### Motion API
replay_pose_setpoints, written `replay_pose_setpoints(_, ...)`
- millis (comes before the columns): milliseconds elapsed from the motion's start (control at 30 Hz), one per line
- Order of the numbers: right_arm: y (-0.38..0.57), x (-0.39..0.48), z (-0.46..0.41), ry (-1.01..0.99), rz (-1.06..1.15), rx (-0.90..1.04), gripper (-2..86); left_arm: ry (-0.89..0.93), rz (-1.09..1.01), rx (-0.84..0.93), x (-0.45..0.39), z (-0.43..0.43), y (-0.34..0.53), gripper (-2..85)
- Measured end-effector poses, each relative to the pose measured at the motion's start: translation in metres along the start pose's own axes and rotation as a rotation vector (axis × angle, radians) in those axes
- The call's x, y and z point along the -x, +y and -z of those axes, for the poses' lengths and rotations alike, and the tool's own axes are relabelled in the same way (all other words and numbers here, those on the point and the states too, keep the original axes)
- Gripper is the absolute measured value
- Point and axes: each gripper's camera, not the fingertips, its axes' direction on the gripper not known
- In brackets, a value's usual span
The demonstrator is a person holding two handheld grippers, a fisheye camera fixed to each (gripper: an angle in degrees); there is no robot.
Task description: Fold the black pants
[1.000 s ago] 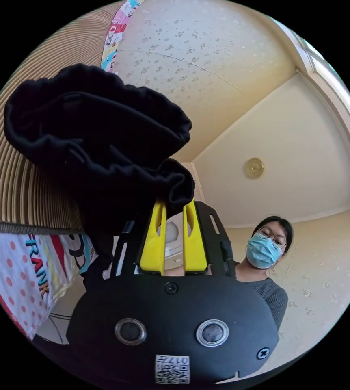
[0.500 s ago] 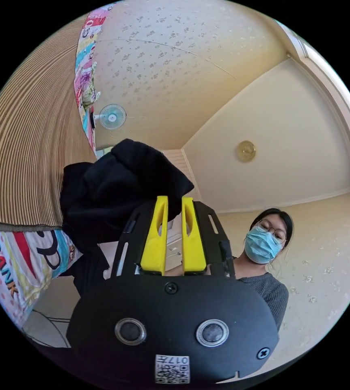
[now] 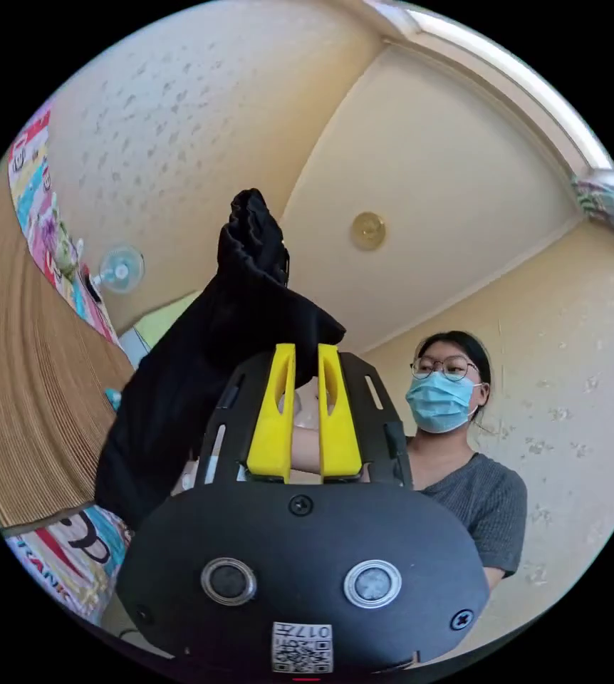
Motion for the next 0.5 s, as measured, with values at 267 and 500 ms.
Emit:
replay_pose_setpoints(267,0.161,0.068,-0.205,-0.234,-0.079,0.579,6.3,-1.08,0.205,-0.282,-0.06,0.164,0.063,13.4)
replay_pose_setpoints(500,0.402,0.116,-0.091,-0.141,-0.234,0.855,4.3,-1.107,0.44,-0.137,0.025,0.16,0.08,13.7)
